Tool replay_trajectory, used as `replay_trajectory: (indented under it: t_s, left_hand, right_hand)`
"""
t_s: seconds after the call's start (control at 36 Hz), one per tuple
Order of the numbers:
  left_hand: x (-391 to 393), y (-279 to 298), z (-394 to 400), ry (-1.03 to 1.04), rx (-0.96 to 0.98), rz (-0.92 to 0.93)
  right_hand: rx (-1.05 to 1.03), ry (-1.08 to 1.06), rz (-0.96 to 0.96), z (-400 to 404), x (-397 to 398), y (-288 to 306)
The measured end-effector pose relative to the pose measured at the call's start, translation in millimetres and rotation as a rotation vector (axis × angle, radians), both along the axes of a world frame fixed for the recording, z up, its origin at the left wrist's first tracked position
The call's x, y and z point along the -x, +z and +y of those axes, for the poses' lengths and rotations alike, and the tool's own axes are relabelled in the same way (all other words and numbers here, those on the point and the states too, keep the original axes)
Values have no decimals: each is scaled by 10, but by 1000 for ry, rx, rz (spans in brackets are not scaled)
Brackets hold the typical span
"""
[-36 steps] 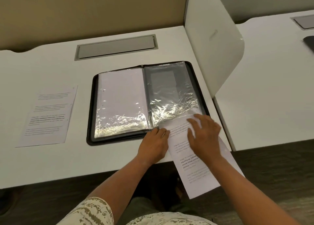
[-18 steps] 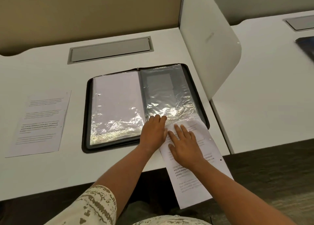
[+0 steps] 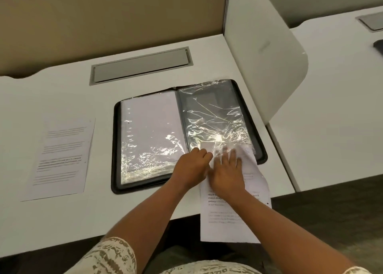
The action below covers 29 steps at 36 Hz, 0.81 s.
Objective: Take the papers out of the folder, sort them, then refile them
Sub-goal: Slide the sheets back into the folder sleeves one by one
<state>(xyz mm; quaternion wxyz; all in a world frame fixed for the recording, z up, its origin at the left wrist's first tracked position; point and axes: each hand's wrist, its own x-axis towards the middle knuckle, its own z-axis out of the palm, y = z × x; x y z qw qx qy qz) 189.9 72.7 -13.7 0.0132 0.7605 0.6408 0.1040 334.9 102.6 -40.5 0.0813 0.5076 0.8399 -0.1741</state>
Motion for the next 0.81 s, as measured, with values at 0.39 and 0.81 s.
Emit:
replay_trajectory:
  t_s: [0.39,0.81]
  left_hand:
    - [59,-105,-94,97,-5,-166]
    - [-238,-248,-26,249,100,-270]
  right_hand:
    - [-95,215,233,190,-85,-171]
    - [-96,-330,700,-53,-969,152]
